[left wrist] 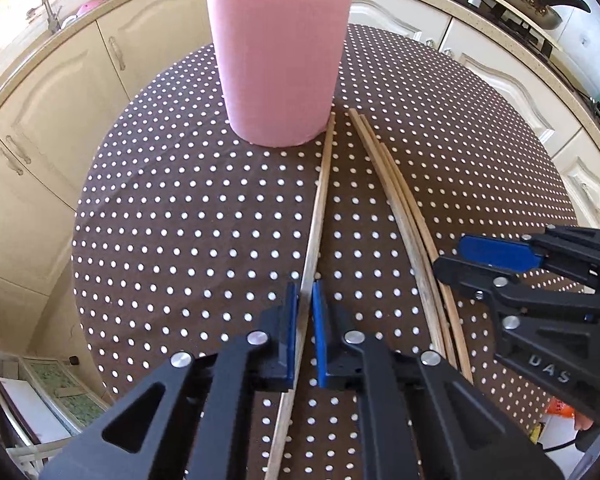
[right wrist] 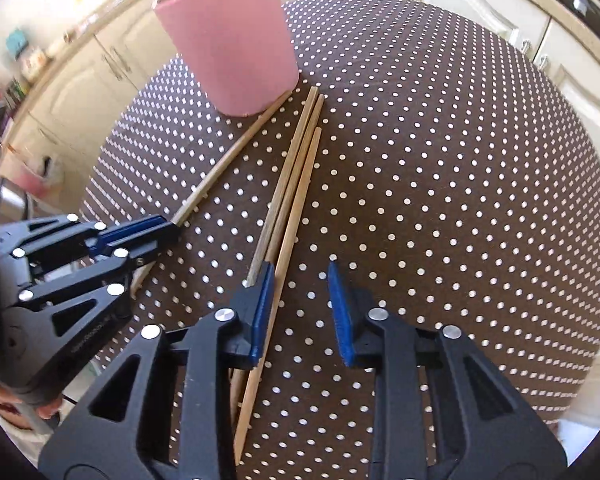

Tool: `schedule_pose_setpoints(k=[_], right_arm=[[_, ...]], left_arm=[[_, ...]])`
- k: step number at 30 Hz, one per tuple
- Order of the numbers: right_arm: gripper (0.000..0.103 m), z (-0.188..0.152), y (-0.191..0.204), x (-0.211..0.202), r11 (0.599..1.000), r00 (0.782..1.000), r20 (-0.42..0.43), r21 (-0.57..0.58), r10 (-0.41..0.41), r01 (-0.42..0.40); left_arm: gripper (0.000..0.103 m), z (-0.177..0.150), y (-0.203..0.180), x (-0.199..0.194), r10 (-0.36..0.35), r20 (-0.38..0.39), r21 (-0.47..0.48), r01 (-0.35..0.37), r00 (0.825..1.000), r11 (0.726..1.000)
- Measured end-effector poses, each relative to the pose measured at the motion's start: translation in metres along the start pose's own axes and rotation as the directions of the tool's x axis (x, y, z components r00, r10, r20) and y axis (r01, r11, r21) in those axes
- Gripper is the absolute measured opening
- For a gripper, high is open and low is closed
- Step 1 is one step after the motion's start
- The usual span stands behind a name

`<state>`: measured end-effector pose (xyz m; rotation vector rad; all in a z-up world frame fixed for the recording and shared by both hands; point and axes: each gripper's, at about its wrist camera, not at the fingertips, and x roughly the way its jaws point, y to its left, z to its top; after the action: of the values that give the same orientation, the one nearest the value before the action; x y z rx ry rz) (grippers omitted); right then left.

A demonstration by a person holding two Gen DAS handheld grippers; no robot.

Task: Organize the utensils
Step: 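Close the left tool on a chopstick while the right tool grasps another, then lift both chopsticks upright and carry them over the pink cup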

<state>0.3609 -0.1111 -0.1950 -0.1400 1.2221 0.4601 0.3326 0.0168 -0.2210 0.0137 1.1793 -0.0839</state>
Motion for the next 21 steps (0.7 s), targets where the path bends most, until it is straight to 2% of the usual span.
schedule_pose_setpoints(k=[3, 5, 7, 12, 15, 17, 21], right_arm=[[0.025, 0.003, 0.017, 0.005, 0.998, 0.999, -0.034, -0.056, -0.043, 0.041], [0.015, 0.007, 0.026, 0.008, 0.992, 0.993, -0.061, -0.086, -0.098, 0.092], [0.011, 0.01, 0.035, 0.011, 0.99, 0.99, -0.088, -0.092, -0.113, 0.105], [0.009, 0.031, 0.035, 0.018, 0.991, 0.989, -0.101, -0.084, -0.11, 0.102], [0.007, 0.04, 0.03, 0.017, 0.995, 0.993, -0.074, -0.06, -0.087, 0.083], [0.006, 0.021, 0.003, 0.009, 0.997, 0.996, -0.052, -0.044, -0.069, 0.067], [0.006, 0.008, -0.008, 0.002, 0.999, 1.0, -0.009, -0.023, -0.028, 0.028]], left_arm=[[0.008, -0.001, 0.001, 0.0, -0.003, -0.007, -0.004, 0.003, 1.0, 1.0], [0.008, 0.003, -0.001, 0.002, -0.013, -0.013, -0.015, 0.013, 1.0, 1.0], [0.008, 0.01, -0.005, 0.005, -0.014, -0.021, -0.015, 0.014, 1.0, 1.0], [0.007, 0.019, -0.011, 0.008, -0.009, -0.024, -0.005, 0.009, 1.0, 1.0], [0.006, 0.017, -0.011, 0.007, -0.053, -0.028, -0.035, 0.052, 0.998, 0.998], [0.006, 0.014, -0.01, 0.005, -0.11, -0.022, -0.045, 0.109, 0.994, 0.993], [0.006, 0.004, -0.01, -0.001, -0.126, 0.007, -0.04, 0.126, 0.992, 0.991]])
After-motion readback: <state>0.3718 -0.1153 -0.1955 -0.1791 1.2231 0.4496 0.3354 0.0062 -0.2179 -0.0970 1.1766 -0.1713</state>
